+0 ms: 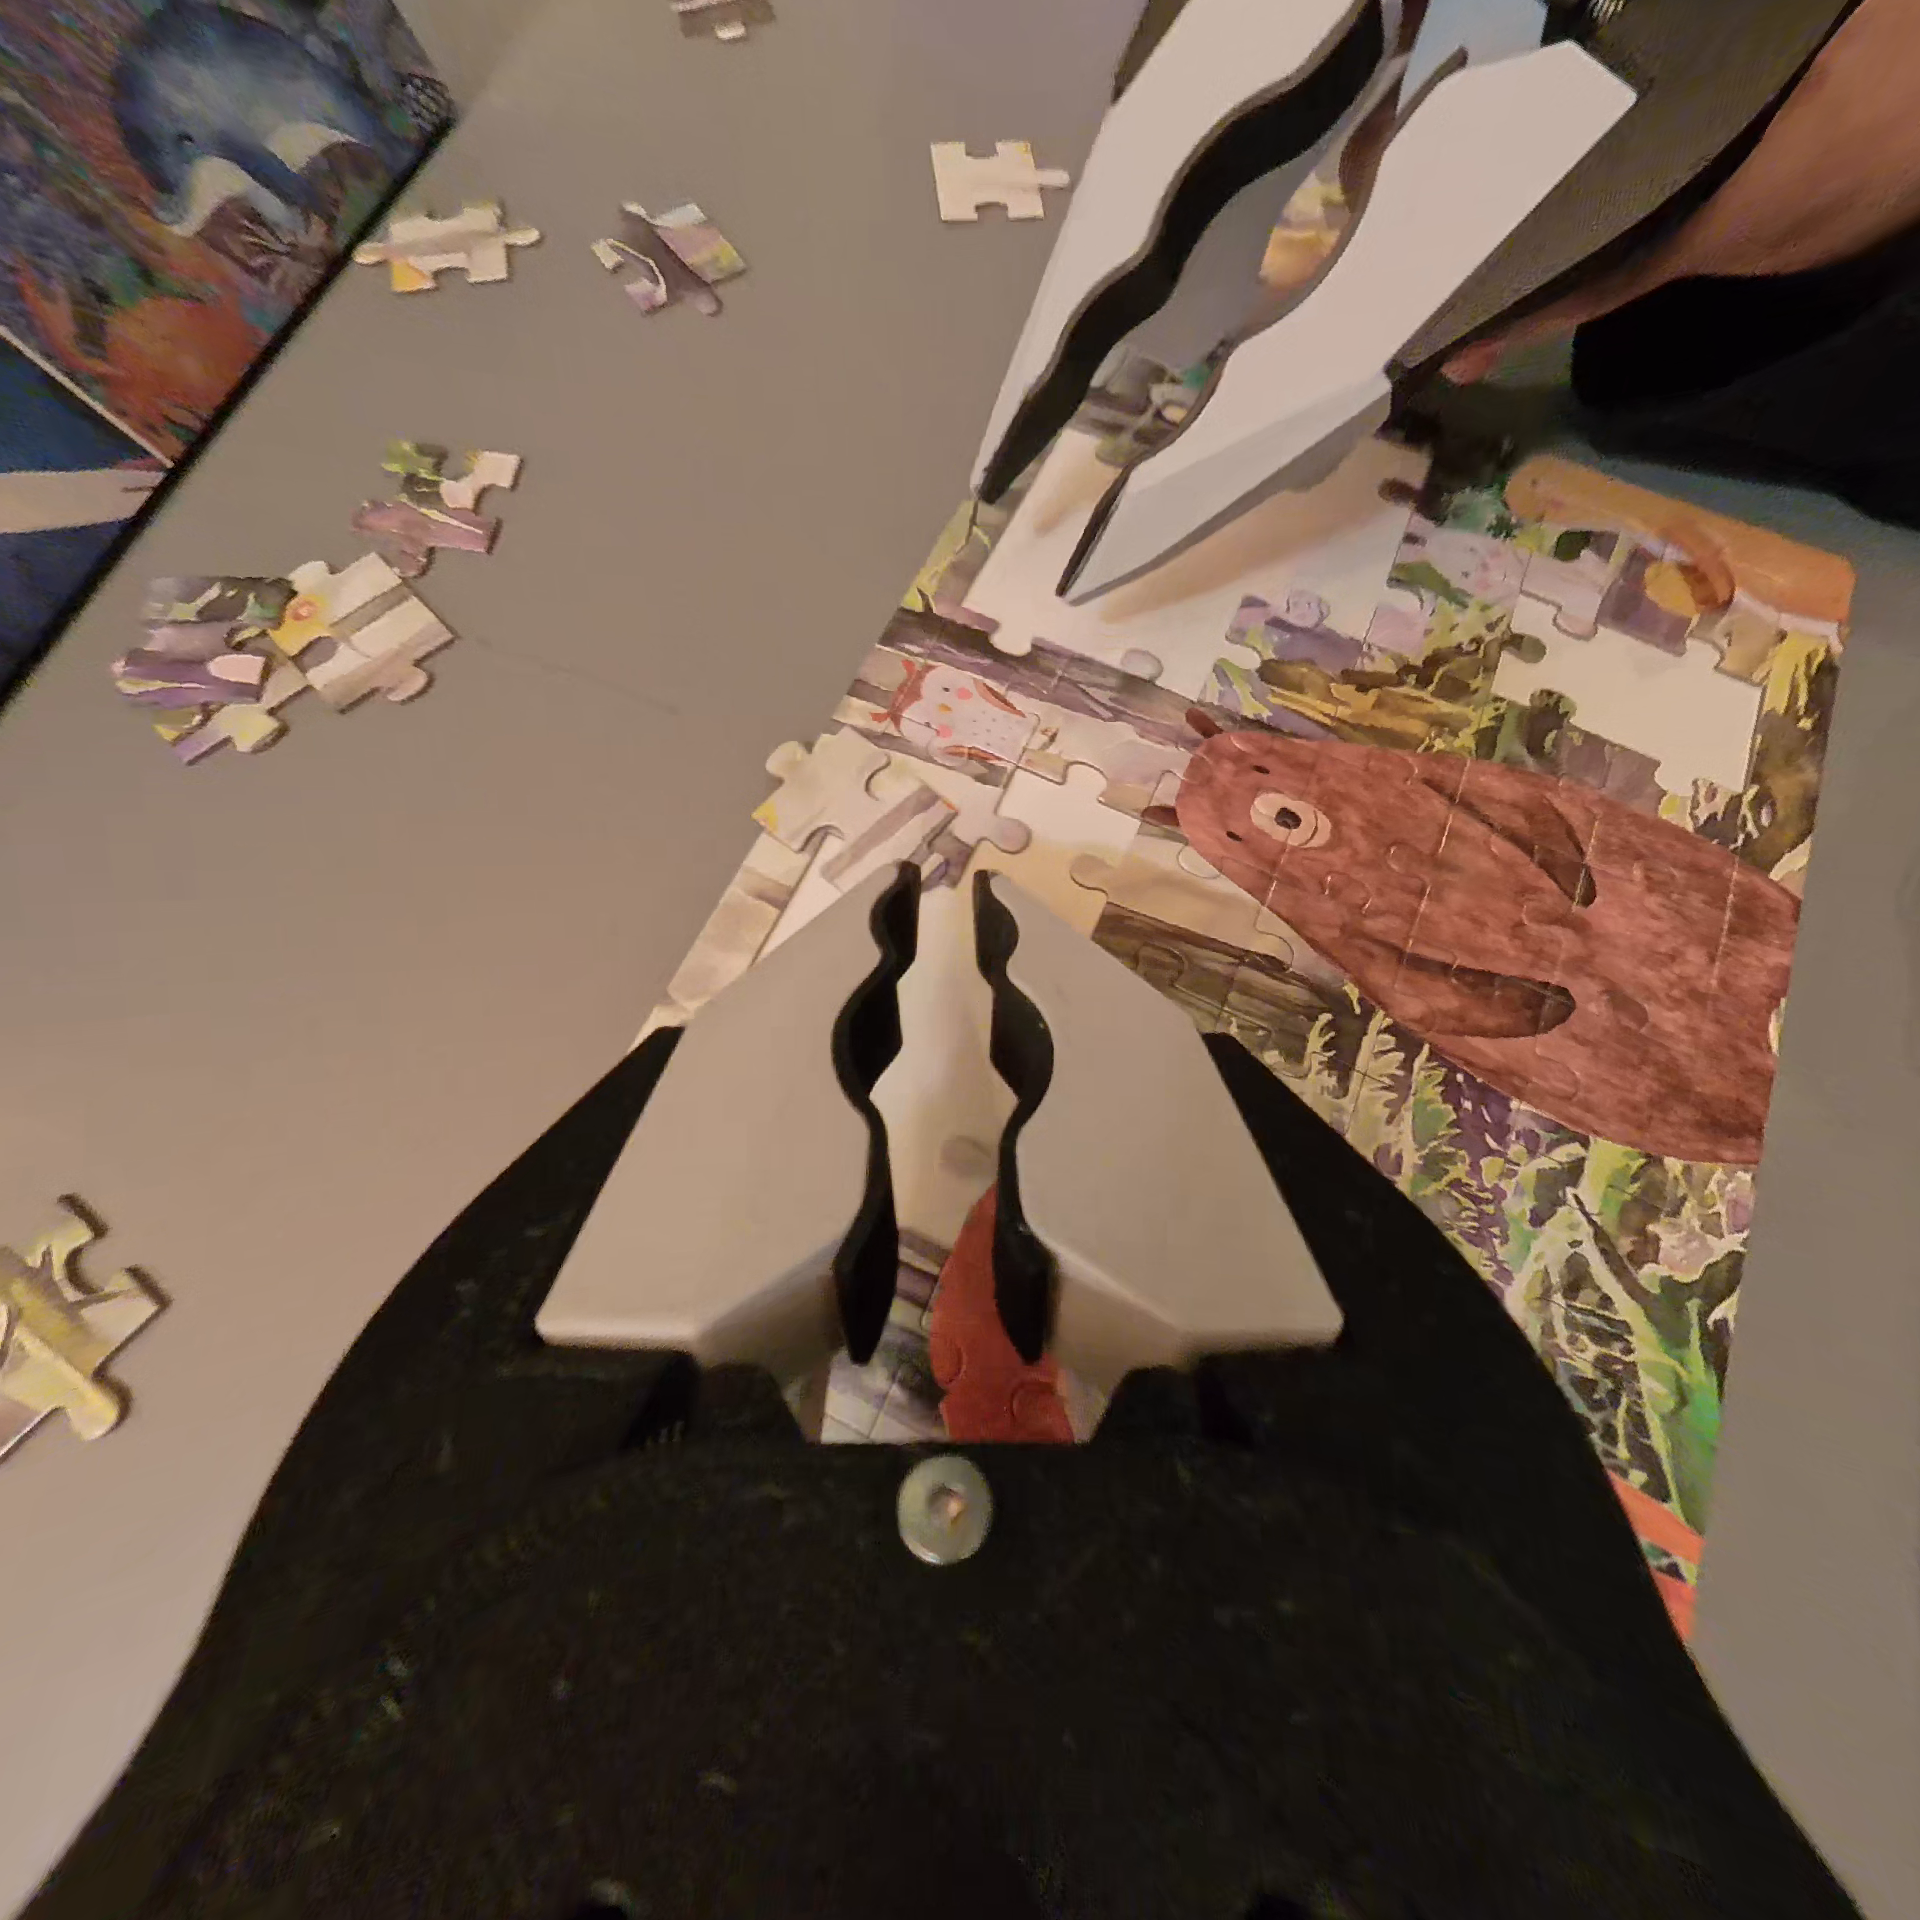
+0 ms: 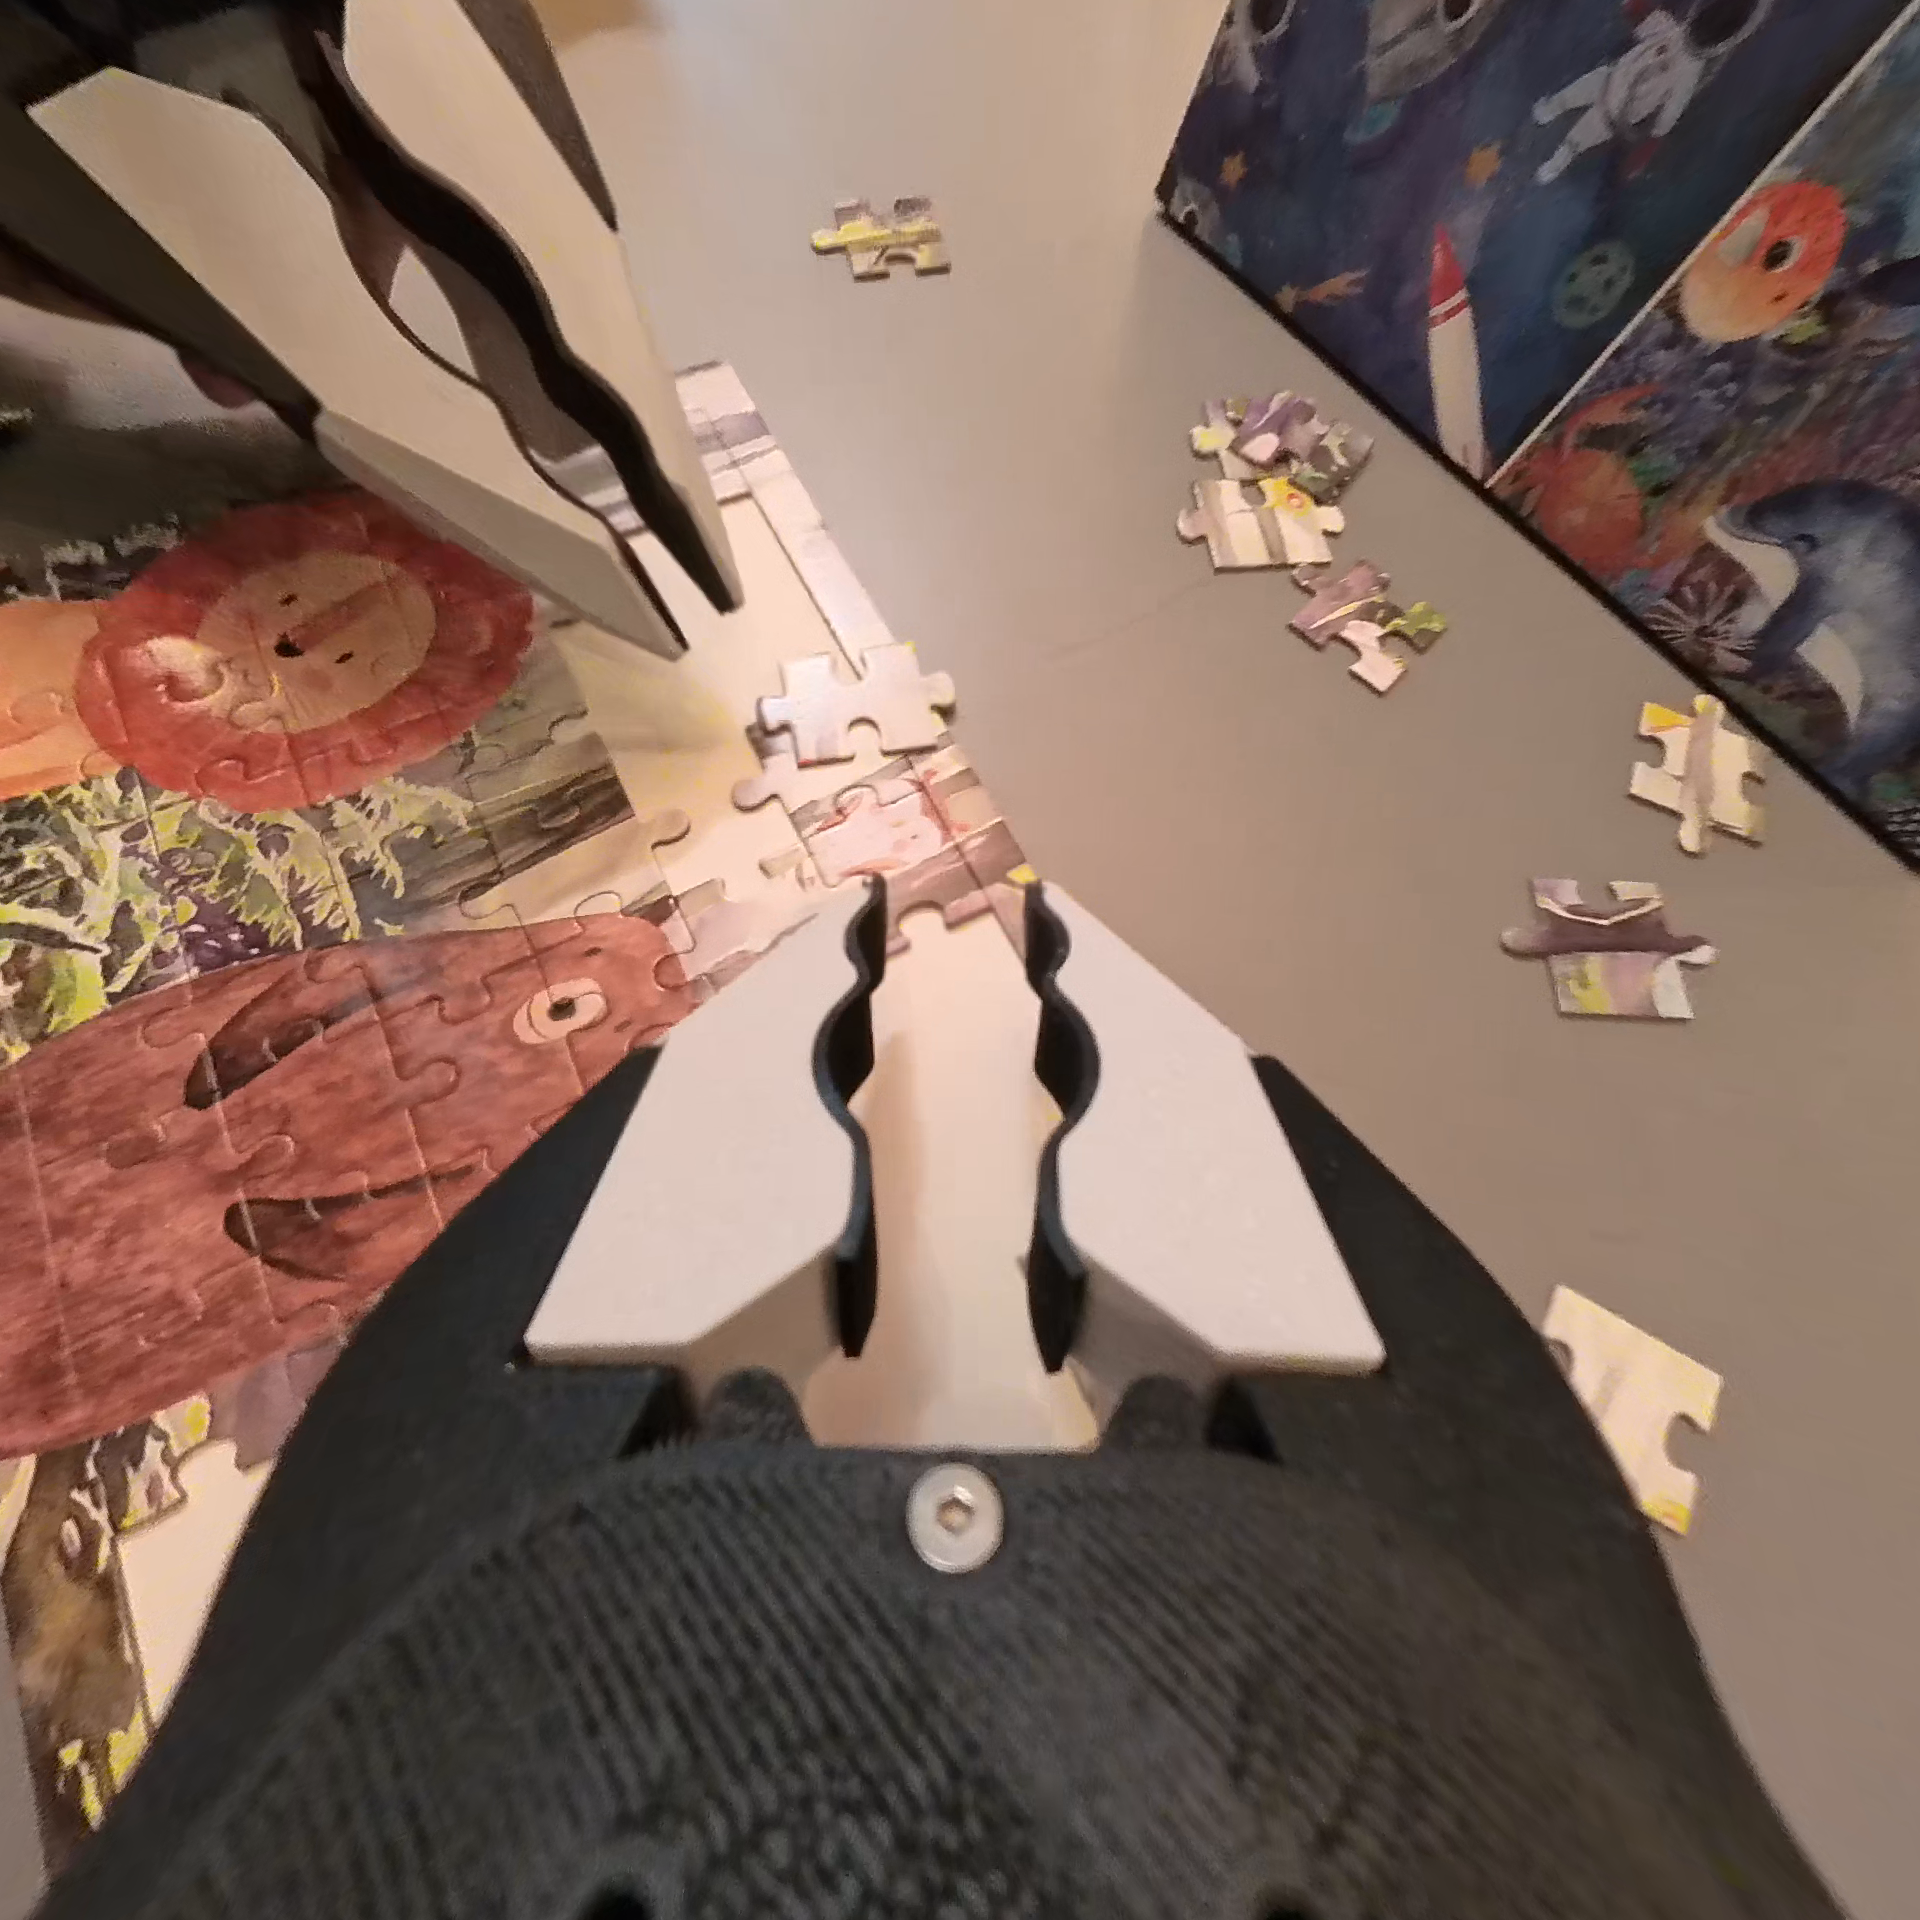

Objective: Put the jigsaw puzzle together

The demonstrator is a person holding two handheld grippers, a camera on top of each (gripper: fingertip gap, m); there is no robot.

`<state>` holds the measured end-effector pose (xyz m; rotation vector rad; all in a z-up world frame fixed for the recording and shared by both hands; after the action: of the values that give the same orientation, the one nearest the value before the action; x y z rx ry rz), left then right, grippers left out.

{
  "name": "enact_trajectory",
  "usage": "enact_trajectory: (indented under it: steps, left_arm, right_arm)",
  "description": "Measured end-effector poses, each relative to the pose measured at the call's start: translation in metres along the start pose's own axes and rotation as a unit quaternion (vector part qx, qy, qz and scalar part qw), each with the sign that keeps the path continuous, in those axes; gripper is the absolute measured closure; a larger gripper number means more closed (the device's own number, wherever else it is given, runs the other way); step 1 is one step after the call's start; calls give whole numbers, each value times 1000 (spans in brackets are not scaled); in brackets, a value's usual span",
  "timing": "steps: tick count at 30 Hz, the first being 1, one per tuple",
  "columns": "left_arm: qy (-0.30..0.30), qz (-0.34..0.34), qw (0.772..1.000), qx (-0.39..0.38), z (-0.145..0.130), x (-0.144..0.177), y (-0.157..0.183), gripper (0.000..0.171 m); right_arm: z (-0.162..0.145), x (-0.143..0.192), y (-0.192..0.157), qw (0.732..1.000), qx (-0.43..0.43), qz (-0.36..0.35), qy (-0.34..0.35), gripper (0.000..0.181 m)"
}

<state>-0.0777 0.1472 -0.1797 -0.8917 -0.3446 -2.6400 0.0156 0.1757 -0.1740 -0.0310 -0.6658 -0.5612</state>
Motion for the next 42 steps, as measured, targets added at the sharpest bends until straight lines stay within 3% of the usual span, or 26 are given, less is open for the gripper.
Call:
enact_trajectory:
  steps: [7, 16, 22, 26, 28, 33, 42]
  left_arm:
    - [9, -8, 1000, 23, -3, 1, -6, 148]
    - [-6, -8, 1000, 17, -8, -4, -5, 144]
    - [-9, 4, 999, 36, -4, -14, -13, 126]
    - [-32, 17, 999, 33, -6, -20, -13, 130]
    - [-37, 13, 999, 30, -7, -22, -10, 148]
    - [-37, 13, 999, 32, -7, -21, -9, 148]
    - [52, 51, 997, 33, 14, 14, -24, 149]
  right_arm:
    - [4, 6, 7, 1000, -17, -6, 16, 156]
    - [3, 3, 0, 1000, -2, -1, 10, 156]
    - [8, 5, -2, 1000, 2, -1, 17, 156]
    - [12, 9, -3, 1000, 6, -4, 27, 156]
    - [12, 9, -3, 1000, 6, -3, 27, 156]
    - [14, 10, -5, 999, 11, -5, 31, 156]
    - [14, 13, 3, 999, -4, -15, 39, 156]
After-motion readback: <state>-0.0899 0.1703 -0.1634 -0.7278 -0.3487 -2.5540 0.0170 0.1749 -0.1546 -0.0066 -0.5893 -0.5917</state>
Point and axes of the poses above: each gripper's, where its closed fingertips meet, x back along the fingers, z out of its top, y = z × x across the jaws, the point moved 2 cm from there along x, back along the fingers, and after that the axes turned 8 degrees about -z, right-handed, at the moved point
